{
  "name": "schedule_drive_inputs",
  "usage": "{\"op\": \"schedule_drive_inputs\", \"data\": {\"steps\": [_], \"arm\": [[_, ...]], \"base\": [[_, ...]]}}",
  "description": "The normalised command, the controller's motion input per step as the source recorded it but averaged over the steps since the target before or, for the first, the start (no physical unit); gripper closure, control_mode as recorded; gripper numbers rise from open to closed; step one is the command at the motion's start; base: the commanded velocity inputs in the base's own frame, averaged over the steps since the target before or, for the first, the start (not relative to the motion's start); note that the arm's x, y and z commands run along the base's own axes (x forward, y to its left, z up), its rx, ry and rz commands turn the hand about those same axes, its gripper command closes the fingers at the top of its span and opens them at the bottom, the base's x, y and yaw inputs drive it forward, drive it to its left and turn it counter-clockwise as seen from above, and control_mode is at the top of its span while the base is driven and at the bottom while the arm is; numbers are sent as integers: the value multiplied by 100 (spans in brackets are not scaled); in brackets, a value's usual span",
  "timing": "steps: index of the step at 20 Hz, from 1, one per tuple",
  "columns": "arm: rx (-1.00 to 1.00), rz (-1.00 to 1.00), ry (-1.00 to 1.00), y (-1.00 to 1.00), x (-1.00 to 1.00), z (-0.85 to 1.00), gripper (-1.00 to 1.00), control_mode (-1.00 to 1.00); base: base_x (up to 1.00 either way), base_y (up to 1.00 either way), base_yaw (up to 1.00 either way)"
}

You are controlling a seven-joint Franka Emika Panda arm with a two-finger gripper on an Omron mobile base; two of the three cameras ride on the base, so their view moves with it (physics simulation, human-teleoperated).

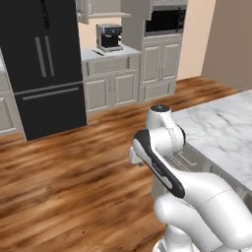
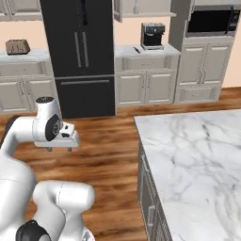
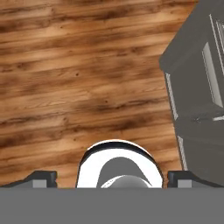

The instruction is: Move the cutting board and knife to the sink. Then move spray from the cabinet to the counter.

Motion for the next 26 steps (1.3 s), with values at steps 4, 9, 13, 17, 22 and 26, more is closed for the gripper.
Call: {"op": "schedule_drive_inputs", "data": {"steps": [4,9,13,17,22,26], "arm": [[0,0,0,0,0,0,-100,100],[0,0,0,0,0,0,-100,100],[0,0,0,0,0,0,-100,100],[0,0,0,0,0,0,-100,100],[0,0,0,0,0,0,-100,100],[0,0,0,0,0,0,-100,100]], "base": [[94,13,2],[94,14,-1],[89,19,-12],[77,22,-28],[70,23,-35],[66,24,-40]]}}
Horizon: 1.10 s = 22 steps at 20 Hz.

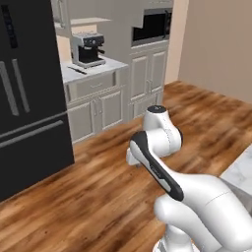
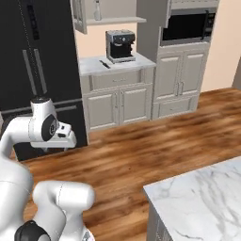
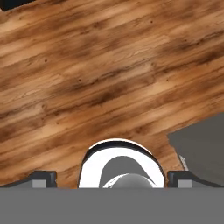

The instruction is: Move the cutting board and knife to the sink. Then move spray from the cabinet to the counter.

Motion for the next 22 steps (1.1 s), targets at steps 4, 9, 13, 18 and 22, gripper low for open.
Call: {"op": "schedule_drive_inputs", "data": {"steps": [4,9,13,18,22], "arm": [[0,0,0,0,0,0,-100,100],[0,0,0,0,0,0,-100,100],[0,0,0,0,0,0,-100,100],[0,0,0,0,0,0,-100,100],[0,0,0,0,0,0,-100,100]], "base": [[65,24,-40],[76,22,-29],[88,17,-13],[93,10,-4],[94,1,0]]}}
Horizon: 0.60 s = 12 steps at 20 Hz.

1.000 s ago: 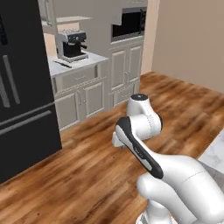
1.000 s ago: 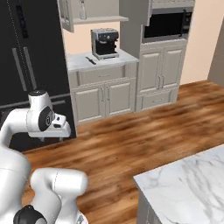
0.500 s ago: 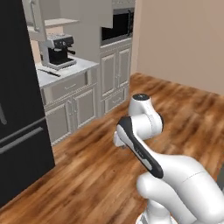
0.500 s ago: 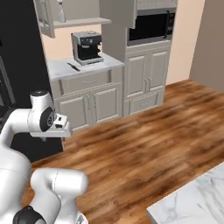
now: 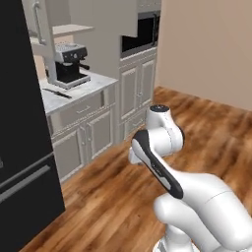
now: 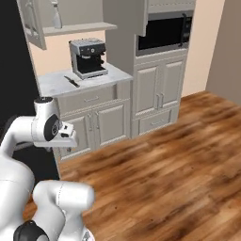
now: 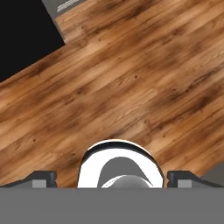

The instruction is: Move the cutting board and knife to the sink. Then move spray from the cabinet to the counter.

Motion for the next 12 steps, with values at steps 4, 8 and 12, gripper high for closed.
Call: {"op": "schedule_drive_inputs", "data": {"steps": [4,8,12], "arm": [[0,0,0,0,0,0,-100,100],[0,0,0,0,0,0,-100,100],[0,0,0,0,0,0,-100,100]], "base": [[94,-1,3],[92,-3,18],[84,-7,29]]}}
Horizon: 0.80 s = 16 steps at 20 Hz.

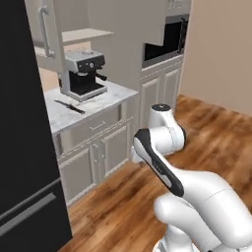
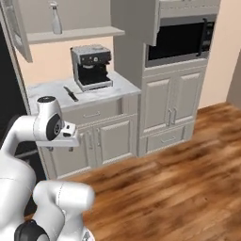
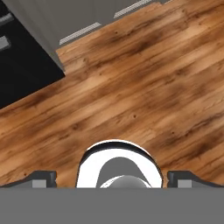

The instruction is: Move the cutting board and knife to the sink. Then move spray from the cabinet to the counter.

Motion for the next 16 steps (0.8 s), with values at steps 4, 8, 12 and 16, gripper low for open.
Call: {"op": "schedule_drive_inputs", "data": {"steps": [4,8,12,16], "arm": [[0,0,0,0,0,0,-100,100],[0,0,0,0,0,0,-100,100],[0,0,0,0,0,0,-100,100],[0,0,0,0,0,0,-100,100]], "base": [[76,-11,34],[65,-18,37],[60,-23,37],[60,-28,30]]}}
